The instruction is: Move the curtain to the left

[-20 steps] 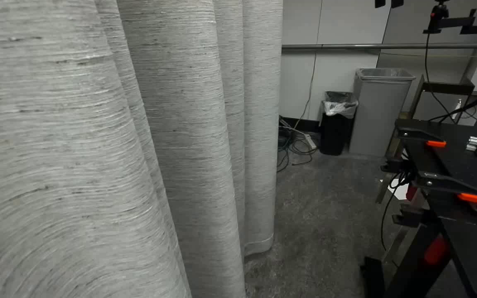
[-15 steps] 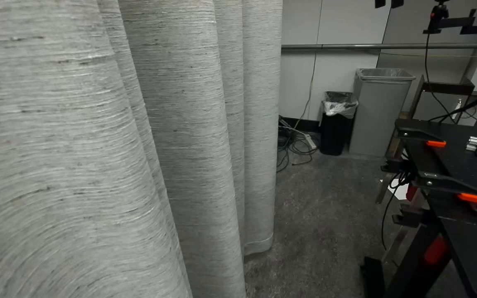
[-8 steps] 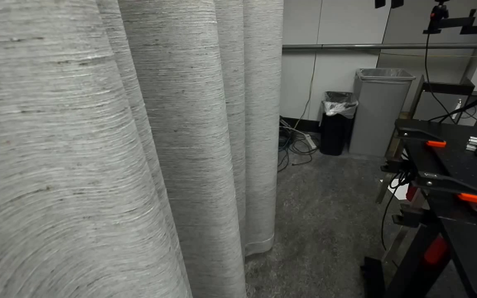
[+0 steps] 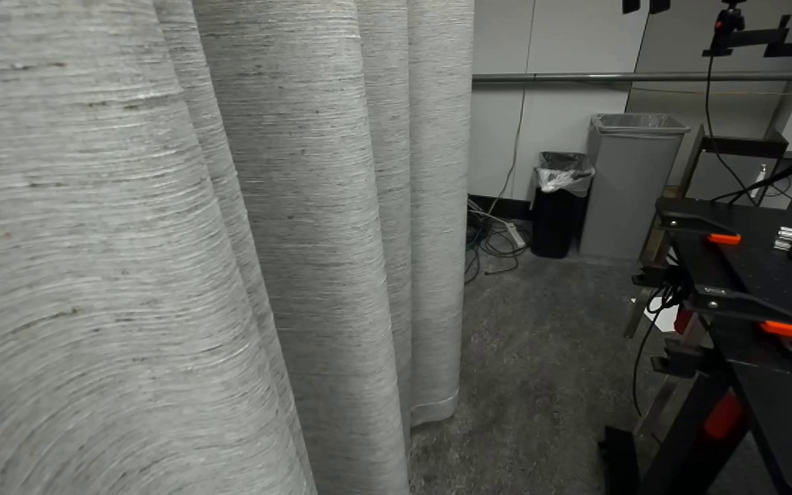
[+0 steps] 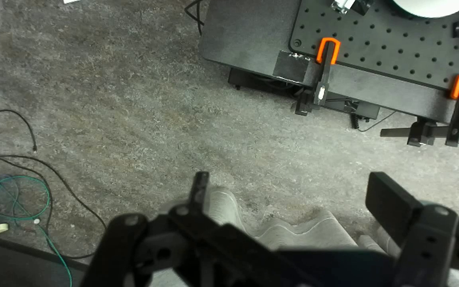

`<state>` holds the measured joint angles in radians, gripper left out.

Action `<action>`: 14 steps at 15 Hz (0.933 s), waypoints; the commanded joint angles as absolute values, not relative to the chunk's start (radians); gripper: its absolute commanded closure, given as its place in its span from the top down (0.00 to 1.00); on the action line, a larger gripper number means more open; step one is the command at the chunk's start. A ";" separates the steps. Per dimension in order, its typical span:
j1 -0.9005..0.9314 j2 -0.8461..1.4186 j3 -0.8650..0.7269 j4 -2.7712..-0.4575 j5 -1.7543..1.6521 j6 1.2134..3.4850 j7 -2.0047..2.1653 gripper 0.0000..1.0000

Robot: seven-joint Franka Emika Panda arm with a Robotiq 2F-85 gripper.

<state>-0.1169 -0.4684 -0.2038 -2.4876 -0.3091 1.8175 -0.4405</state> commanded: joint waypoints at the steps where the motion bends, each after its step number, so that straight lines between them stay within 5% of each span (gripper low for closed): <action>1: -0.113 -0.469 -0.206 -2.485 -0.310 1.814 -0.440 1.00; 14: -0.167 -0.365 -0.173 -2.408 -0.358 2.037 -0.120 1.00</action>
